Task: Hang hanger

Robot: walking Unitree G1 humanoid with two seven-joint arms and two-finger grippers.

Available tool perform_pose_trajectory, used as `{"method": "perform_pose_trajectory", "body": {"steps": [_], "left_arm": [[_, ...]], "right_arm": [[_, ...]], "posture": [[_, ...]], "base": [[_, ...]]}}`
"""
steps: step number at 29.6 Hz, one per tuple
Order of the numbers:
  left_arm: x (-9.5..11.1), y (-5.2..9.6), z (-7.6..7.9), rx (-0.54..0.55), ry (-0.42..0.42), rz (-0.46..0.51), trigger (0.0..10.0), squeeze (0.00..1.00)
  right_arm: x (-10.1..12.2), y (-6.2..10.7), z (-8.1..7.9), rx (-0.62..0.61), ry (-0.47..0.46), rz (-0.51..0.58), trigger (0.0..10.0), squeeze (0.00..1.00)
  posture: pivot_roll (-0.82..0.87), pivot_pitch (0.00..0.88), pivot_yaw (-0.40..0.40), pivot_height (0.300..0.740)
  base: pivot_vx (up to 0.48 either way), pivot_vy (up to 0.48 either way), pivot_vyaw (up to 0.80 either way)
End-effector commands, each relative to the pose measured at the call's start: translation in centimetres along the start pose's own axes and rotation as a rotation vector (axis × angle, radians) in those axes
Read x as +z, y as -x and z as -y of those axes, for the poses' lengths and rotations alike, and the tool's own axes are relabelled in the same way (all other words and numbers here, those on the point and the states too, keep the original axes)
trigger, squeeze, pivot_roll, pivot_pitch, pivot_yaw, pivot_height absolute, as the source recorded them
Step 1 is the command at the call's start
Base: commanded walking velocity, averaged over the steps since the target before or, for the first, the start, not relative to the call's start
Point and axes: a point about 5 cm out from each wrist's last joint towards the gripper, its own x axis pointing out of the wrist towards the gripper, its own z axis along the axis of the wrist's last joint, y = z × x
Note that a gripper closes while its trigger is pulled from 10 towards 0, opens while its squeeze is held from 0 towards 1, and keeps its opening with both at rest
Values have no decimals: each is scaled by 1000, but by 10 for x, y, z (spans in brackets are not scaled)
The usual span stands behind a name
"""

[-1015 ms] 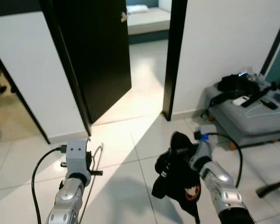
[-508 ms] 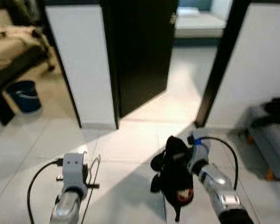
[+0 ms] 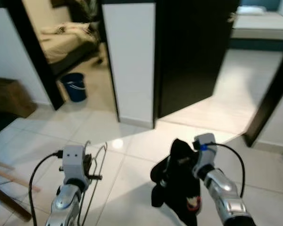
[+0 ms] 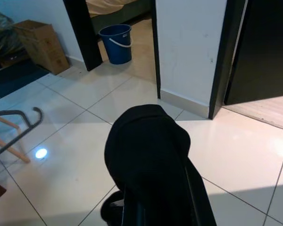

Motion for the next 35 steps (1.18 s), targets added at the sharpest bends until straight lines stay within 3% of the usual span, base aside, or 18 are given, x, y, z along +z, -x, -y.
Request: {"method": "perform_pose_trajectory", "body": {"steps": [1, 35], "left_arm": [[1, 1, -3, 5, 10, 9, 10000, 0], [9, -9, 2, -82, 29, 41, 10000, 0]], "right_arm": [[6, -2, -3, 14, 3, 34, 10000, 0], [5, 3, -6, 46, 4, 46, 10000, 0]], "posture": [[-16, 0, 31, 740], [-26, 0, 61, 740]], "base": [[0, 0, 800], [0, 0, 800]]}}
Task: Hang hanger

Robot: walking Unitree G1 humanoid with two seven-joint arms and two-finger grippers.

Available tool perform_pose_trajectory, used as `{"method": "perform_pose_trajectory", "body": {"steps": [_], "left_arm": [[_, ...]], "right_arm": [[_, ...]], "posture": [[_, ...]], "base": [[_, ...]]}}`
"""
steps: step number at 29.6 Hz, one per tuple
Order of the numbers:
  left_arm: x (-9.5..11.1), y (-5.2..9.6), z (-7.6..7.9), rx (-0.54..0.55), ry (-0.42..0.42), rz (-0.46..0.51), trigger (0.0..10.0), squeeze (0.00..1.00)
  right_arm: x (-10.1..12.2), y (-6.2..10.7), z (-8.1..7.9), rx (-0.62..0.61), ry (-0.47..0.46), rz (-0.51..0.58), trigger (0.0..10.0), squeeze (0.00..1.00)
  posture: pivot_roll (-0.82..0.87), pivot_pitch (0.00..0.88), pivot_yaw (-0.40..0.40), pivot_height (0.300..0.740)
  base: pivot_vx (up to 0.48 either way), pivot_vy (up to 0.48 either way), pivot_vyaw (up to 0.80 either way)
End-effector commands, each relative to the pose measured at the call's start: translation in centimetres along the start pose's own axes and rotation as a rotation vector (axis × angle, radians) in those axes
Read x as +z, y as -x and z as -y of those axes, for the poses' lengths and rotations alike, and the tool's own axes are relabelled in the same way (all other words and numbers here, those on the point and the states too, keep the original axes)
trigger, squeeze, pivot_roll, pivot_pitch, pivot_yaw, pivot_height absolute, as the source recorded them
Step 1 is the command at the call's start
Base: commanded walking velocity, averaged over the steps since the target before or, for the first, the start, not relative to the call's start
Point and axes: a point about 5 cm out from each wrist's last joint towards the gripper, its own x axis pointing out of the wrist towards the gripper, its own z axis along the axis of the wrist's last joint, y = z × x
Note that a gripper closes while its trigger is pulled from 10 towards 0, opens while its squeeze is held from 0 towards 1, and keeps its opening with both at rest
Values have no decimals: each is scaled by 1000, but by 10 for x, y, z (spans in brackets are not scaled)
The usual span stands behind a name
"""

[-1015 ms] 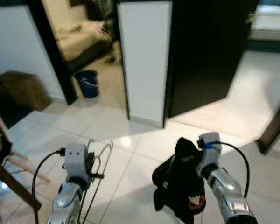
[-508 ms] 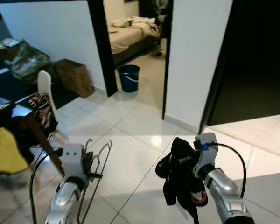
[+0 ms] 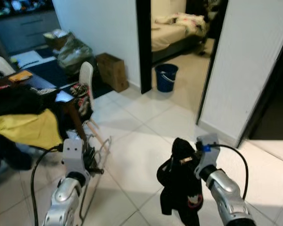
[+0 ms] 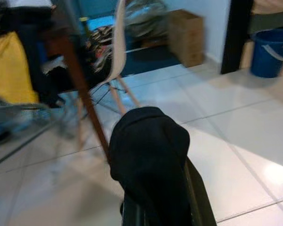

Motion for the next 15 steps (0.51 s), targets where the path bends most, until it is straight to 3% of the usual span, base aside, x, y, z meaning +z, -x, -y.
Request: {"method": "perform_pose_trajectory", "body": {"steps": [1, 5, 9, 15], "left_arm": [[1, 0, -2, 5, 4, 5, 10000, 0], [3, 0, -1, 0, 3, 18, 10000, 0], [5, 0, -1, 7, 3, 39, 10000, 0], [10, -1, -1, 3, 10, 67, 10000, 0]], "right_arm": [[3, -2, -3, 11, -4, 16, 10000, 0], [4, -2, -3, 19, -1, 17, 10000, 0], [7, -2, -2, 31, 0, 30, 10000, 0], [15, -7, -1, 29, -15, 54, 10000, 0]], "posture": [[-26, 0, 61, 740], [-21, 0, 53, 740], [-17, 0, 51, 740], [-21, 0, 50, 740]], "base": [[0, 0, 800], [0, 0, 797], [296, 0, 531], [480, 0, 0]]}}
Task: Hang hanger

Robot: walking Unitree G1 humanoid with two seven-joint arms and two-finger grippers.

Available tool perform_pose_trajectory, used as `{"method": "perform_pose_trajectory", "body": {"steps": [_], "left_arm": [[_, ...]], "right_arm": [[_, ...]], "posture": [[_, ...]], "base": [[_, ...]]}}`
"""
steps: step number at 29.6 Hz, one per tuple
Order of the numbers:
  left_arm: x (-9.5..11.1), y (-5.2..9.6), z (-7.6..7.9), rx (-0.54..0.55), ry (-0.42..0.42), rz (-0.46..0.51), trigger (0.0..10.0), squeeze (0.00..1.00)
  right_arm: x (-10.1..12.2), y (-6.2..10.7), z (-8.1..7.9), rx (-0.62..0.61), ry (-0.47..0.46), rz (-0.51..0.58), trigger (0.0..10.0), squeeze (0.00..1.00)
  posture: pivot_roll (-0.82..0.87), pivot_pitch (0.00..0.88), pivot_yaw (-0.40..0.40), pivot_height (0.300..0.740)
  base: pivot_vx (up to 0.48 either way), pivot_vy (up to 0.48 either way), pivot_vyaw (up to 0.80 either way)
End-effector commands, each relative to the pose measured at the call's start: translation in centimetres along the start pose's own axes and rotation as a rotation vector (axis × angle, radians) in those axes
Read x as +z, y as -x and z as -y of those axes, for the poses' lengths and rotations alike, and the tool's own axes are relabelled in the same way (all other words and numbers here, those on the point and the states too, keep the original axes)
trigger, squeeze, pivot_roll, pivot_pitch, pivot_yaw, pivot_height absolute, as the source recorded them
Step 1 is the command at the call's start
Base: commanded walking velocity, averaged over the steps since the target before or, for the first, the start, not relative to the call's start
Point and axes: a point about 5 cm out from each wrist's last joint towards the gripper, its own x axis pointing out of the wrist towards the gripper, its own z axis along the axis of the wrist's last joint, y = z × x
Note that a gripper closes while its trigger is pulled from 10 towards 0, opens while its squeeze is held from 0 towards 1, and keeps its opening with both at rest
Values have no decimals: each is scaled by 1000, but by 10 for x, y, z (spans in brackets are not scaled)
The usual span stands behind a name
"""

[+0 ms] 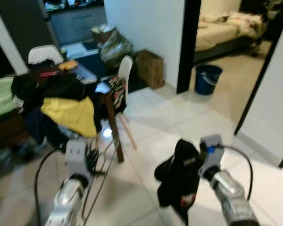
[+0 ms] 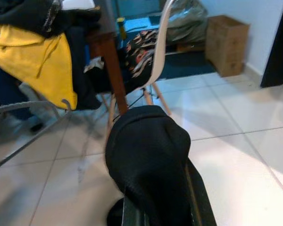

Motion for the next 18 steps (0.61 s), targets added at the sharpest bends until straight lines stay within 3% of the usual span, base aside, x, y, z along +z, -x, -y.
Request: {"method": "perform_pose_trajectory", "body": {"steps": [1, 6, 12, 18], "left_arm": [[4, -2, 4, -20, 6, 27, 10000, 0], [6, -3, 5, -30, -4, 36, 10000, 0], [26, -7, 24, -184, -17, 105, 10000, 0], [19, -3, 29, -207, -42, 52, 10000, 0]], "right_arm": [[9, -2, 3, -5, -7, 33, 10000, 0], [15, -4, 4, -5, -10, 54, 10000, 0], [61, -25, 9, -14, -19, 201, 10000, 0], [87, -40, 0, 31, 24, 264, 10000, 0]], "posture": [[-20, 0, 44, 740], [-19, 0, 42, 740], [-14, 0, 29, 740], [-14, 0, 33, 740]], "base": [[480, 0, 0], [480, 0, 0], [480, 0, 788], [480, 0, 788]]}}
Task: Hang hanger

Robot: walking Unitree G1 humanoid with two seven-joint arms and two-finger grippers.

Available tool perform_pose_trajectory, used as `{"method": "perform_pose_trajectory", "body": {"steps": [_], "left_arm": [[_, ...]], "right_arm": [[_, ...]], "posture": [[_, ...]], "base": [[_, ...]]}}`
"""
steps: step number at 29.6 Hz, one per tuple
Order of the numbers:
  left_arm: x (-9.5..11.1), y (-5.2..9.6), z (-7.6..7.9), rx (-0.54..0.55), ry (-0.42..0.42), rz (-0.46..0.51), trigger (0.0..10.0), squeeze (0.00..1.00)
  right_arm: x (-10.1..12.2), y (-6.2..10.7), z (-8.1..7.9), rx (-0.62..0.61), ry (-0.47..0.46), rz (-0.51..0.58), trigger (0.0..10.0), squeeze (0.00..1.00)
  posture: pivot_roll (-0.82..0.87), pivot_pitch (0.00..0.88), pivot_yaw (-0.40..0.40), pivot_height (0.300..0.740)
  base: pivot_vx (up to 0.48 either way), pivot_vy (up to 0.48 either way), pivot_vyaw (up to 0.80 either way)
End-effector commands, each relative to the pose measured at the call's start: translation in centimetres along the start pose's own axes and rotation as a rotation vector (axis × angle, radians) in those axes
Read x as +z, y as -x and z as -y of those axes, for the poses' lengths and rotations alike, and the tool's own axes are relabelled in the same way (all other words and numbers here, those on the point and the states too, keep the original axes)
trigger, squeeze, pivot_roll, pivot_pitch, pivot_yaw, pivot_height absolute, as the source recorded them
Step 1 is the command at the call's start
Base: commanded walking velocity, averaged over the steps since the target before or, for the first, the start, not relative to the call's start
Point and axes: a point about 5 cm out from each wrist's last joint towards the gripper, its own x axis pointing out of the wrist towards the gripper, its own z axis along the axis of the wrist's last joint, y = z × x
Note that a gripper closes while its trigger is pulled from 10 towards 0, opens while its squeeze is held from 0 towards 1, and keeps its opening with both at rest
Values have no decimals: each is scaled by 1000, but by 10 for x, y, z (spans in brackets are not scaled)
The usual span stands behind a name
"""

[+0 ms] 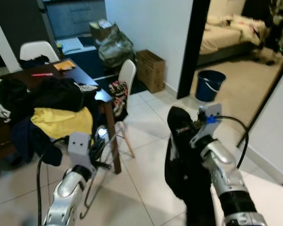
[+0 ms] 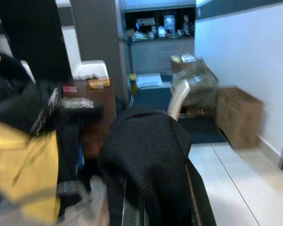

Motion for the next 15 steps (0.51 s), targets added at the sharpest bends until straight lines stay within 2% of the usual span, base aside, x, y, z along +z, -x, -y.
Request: {"method": "perform_pose_trajectory", "body": {"steps": [1, 8, 9, 10, 12, 13, 15], "left_arm": [[-6, 5, 1, 8, -6, -37, 10000, 0], [-6, 12, 21, -75, 45, -45, 10000, 0], [-9, 15, 31, -144, 67, -68, 10000, 0], [-9, 15, 31, -144, 67, -68, 10000, 0], [-18, 29, 56, -358, 115, -167, 10000, 0], [-18, 29, 56, -358, 115, -167, 10000, 0], [-24, 41, 68, -474, 196, -248, 10000, 0]], "right_arm": [[3, -7, -6, 25, 4, 6, 10000, 0], [19, -18, -8, 34, 5, 64, 10000, 0], [25, -23, -10, 37, 10, 86, 10000, 0], [25, -23, -10, 37, 10, 86, 10000, 0], [40, -35, -22, 77, 24, 137, 10000, 0], [40, -35, -22, 77, 24, 137, 10000, 0], [53, -45, -36, 132, 26, 181, 10000, 0]], "posture": [[-14, 0, 33, 740], [9, 0, 25, 740], [9, 0, 25, 740], [9, 0, 25, 740], [9, 0, 27, 740], [9, 0, 27, 740], [16, 0, 26, 740]], "base": [[480, 0, 788], [480, 0, 788], [480, 0, 788], [480, 0, 788], [480, 0, 788], [480, 0, 788], [480, 0, 788]]}}
